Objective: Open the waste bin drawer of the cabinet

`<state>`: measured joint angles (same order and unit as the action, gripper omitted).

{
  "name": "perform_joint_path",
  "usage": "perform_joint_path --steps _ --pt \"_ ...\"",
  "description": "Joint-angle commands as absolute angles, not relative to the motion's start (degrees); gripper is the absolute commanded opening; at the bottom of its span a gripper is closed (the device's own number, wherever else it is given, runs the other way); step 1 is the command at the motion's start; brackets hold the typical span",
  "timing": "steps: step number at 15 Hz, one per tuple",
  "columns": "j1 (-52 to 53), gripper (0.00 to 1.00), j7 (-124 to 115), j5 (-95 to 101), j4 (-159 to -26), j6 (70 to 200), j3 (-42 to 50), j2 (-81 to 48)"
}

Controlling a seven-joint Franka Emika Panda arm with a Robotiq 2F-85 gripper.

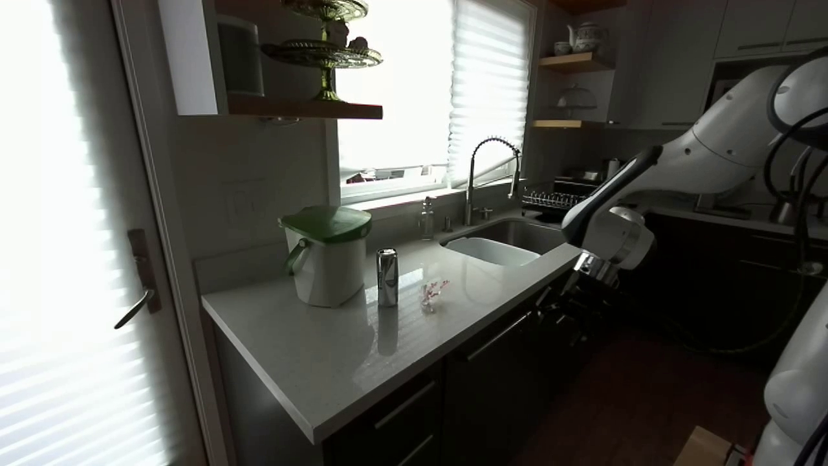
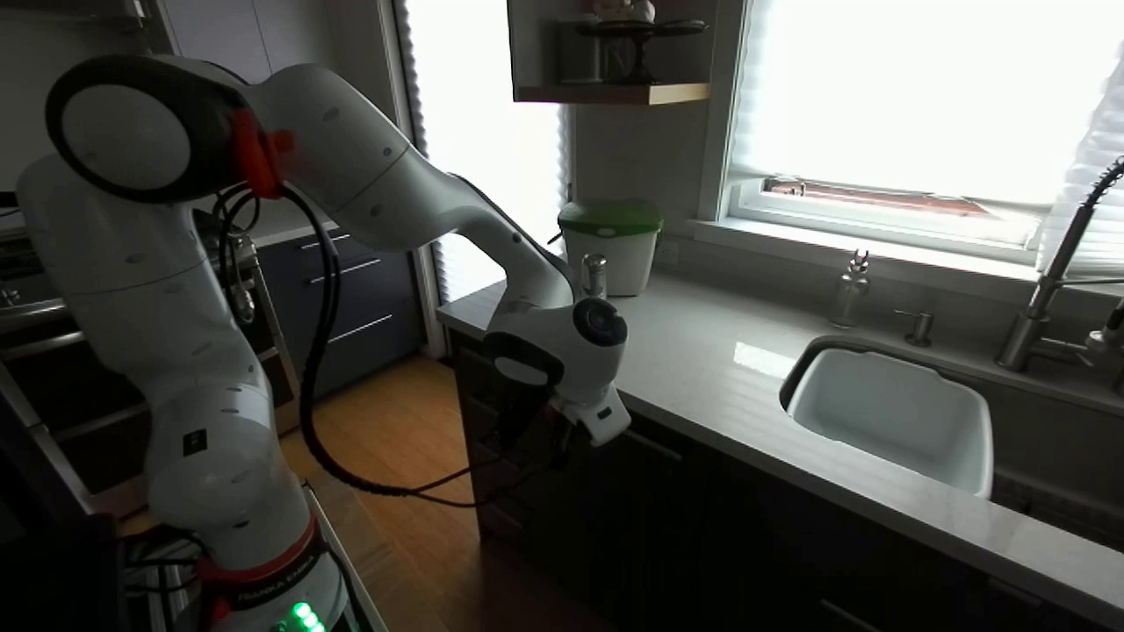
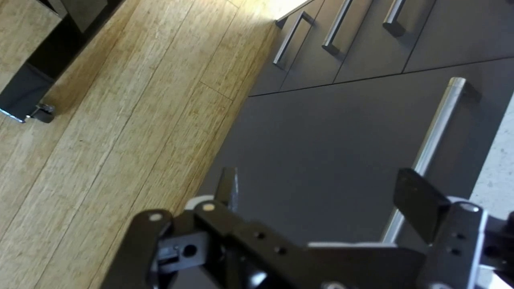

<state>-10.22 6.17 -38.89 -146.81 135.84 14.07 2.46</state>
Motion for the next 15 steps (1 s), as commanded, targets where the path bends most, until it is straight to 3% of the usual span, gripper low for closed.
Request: perform_joint_path --steps 1,9,15 --pt "-10.8 1.0 15.1 -48.6 -144.0 136.6 13.7 -3.8" --pt "-12.0 1.0 23.7 -69.5 -138.2 139.8 11.5 -12.4" --pt "-11.9 1.0 23.0 -67.7 -138.4 139.0 11.8 -11.8"
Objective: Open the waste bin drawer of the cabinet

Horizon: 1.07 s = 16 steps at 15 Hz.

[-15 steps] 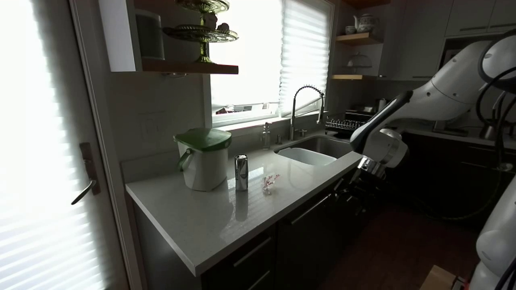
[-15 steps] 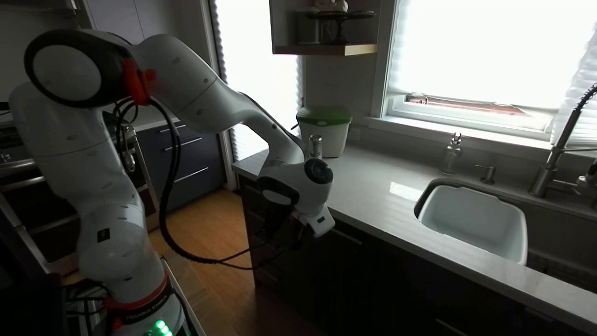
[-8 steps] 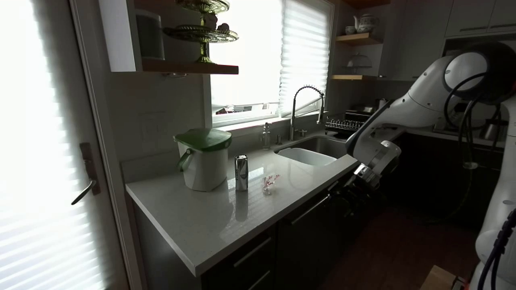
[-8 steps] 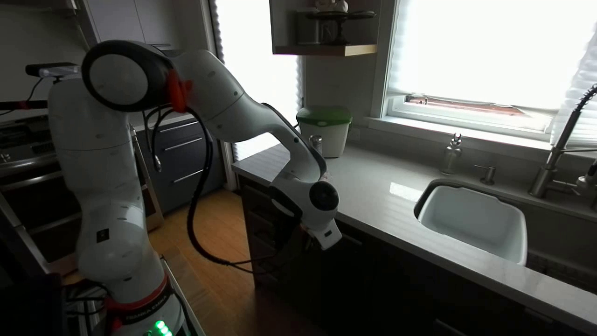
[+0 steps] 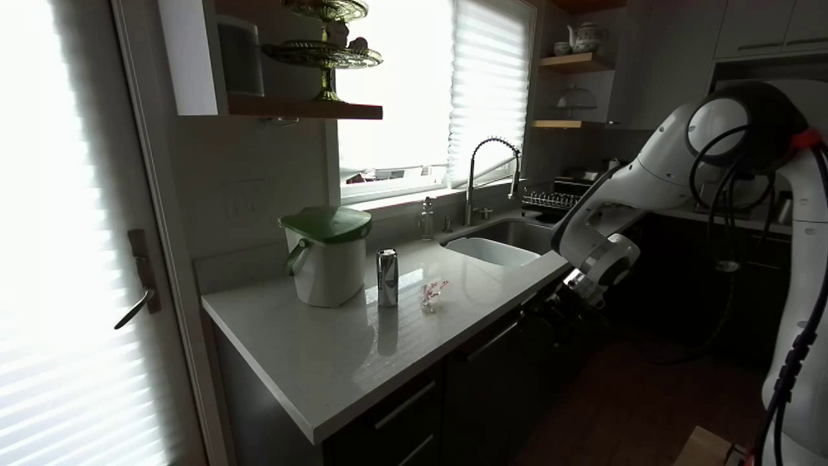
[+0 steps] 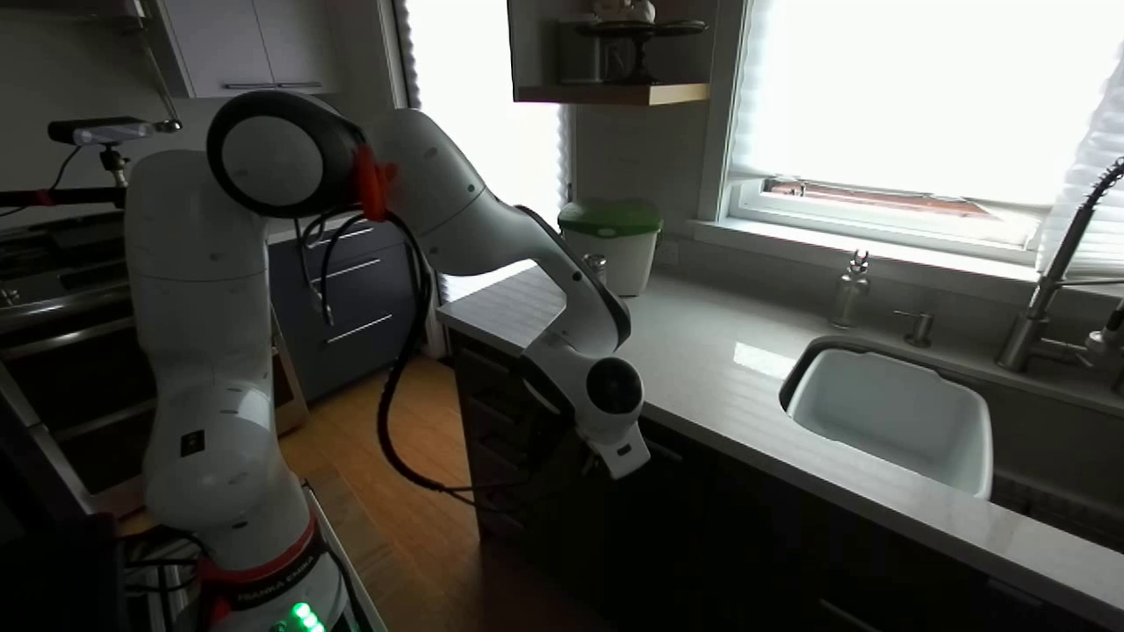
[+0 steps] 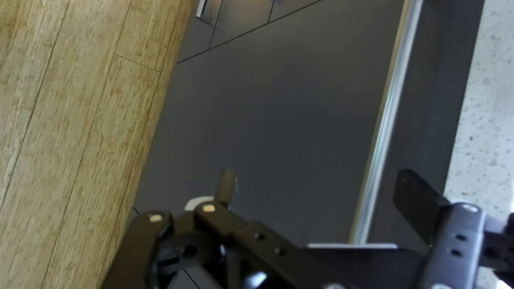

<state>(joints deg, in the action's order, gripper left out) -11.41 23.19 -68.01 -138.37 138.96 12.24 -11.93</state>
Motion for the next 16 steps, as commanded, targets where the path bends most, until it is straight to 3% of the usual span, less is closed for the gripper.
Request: perform_joint_path --steps 1,16 --pt "-11.9 1.0 23.0 -67.8 -138.3 139.0 11.8 -11.8" --pt "-11.5 1.0 27.6 -84.2 -131.8 145.4 9.3 -20.4"
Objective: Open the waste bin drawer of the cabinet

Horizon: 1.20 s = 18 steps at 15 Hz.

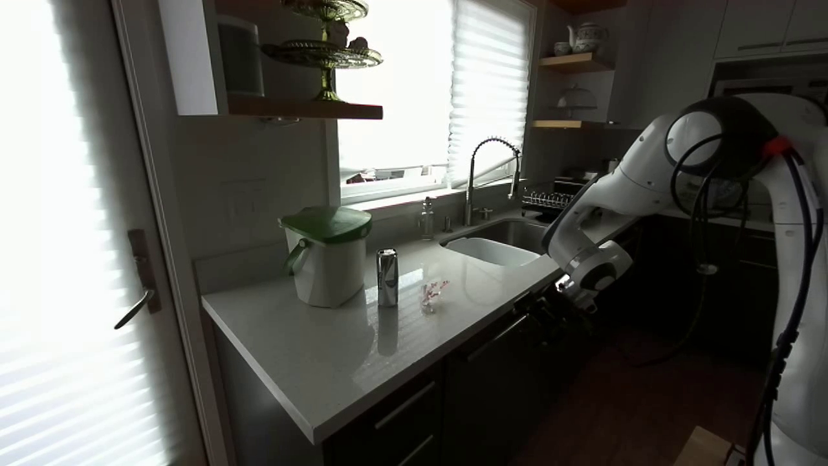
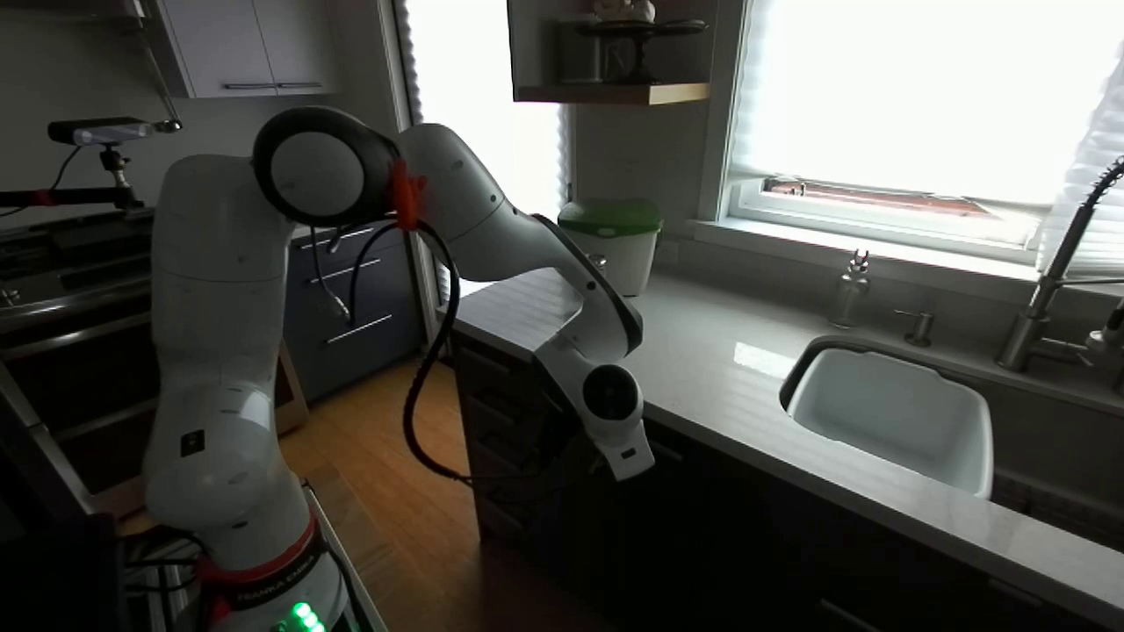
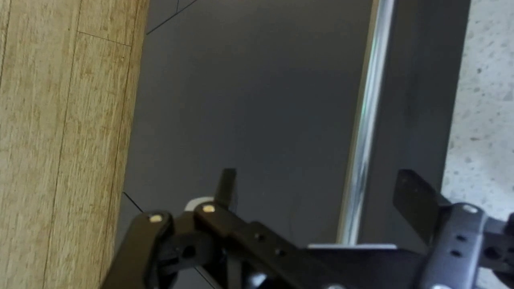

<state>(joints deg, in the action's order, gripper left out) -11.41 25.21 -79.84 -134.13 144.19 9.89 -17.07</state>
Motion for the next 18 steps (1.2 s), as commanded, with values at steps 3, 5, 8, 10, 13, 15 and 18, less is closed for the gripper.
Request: perform_joint_path --steps 3,5,8,10,13,15,18 --pt "-11.3 1.0 28.7 -87.0 -130.1 145.6 9.4 -22.7" --pt "-10.9 1.0 28.3 -87.6 -129.0 146.1 9.6 -24.2" --pt "-9.5 1.0 27.0 -86.7 -127.5 150.4 9.7 -26.5" --pt "-8.7 1.0 25.8 -85.4 -127.7 153.1 9.8 -26.8" --pt "-7.7 1.0 24.3 -83.8 -128.1 156.1 9.9 -27.3" --pt "-7.0 1.0 22.2 -81.6 -128.9 157.9 10.3 -27.2" --pt "-7.2 1.0 17.8 -76.1 -131.7 156.3 11.4 -25.5"
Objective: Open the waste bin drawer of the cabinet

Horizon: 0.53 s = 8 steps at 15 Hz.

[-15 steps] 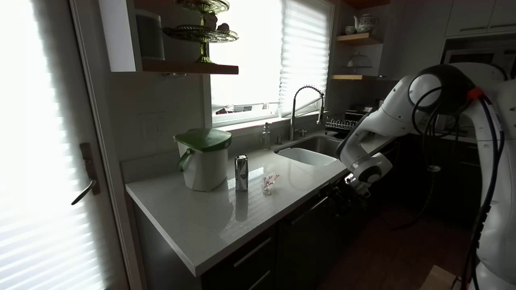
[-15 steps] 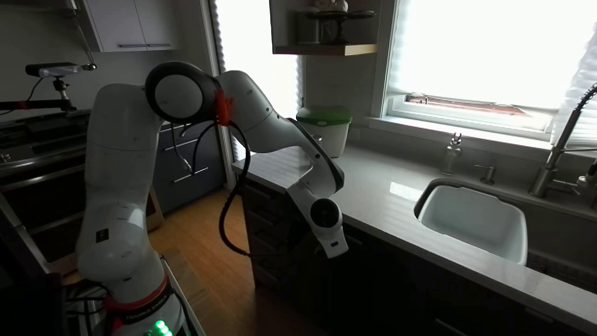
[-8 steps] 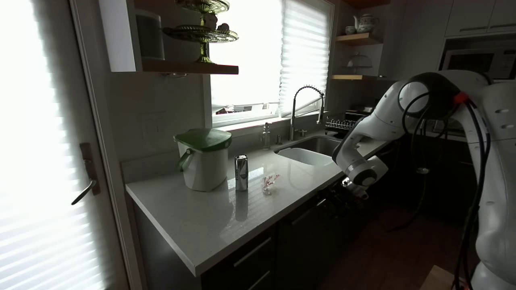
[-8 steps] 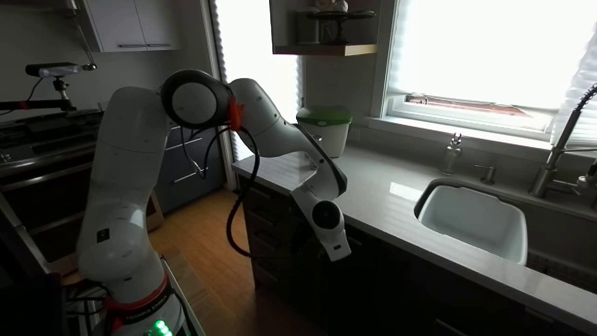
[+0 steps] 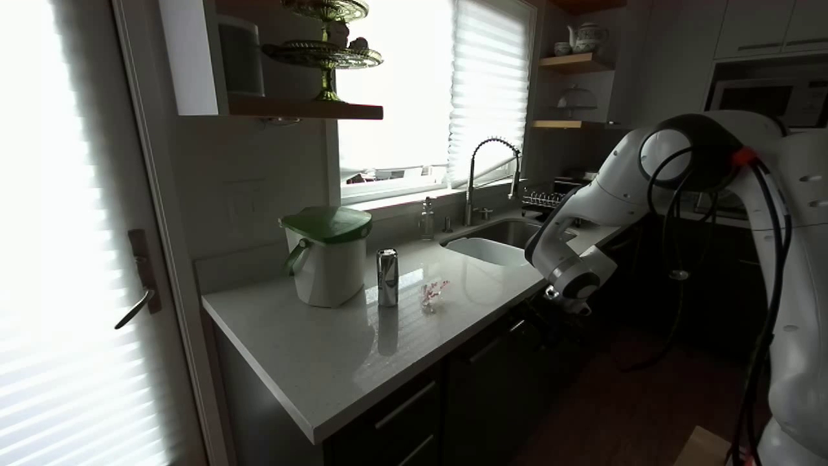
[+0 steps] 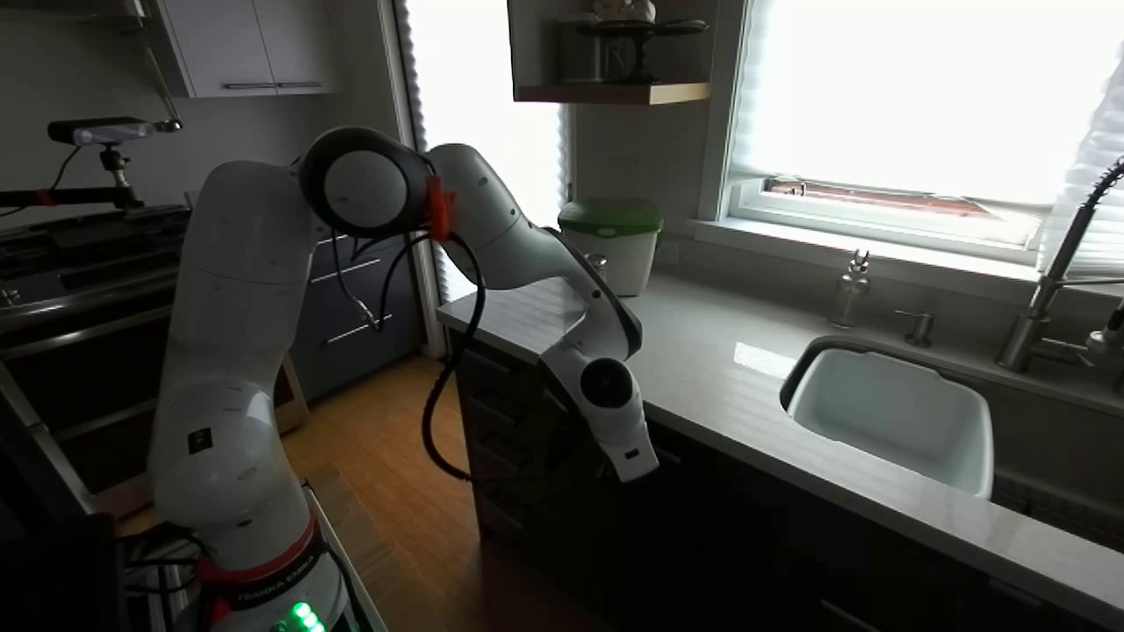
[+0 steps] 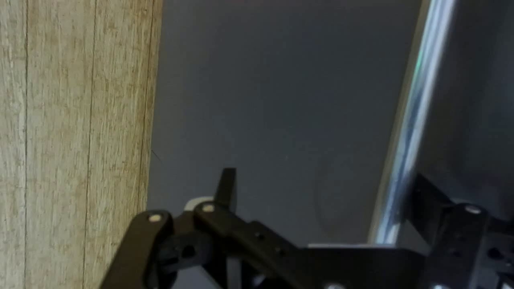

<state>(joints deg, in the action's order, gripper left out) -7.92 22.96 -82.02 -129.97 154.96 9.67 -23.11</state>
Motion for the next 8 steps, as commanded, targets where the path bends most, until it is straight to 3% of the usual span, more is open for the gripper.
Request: perform_joint_path --steps 1,8 --pt "-7.6 1.0 16.2 -73.8 -132.5 155.1 11.9 -24.8" --pt "-14.1 1.0 10.5 -59.2 -136.7 140.8 14.7 -20.2"
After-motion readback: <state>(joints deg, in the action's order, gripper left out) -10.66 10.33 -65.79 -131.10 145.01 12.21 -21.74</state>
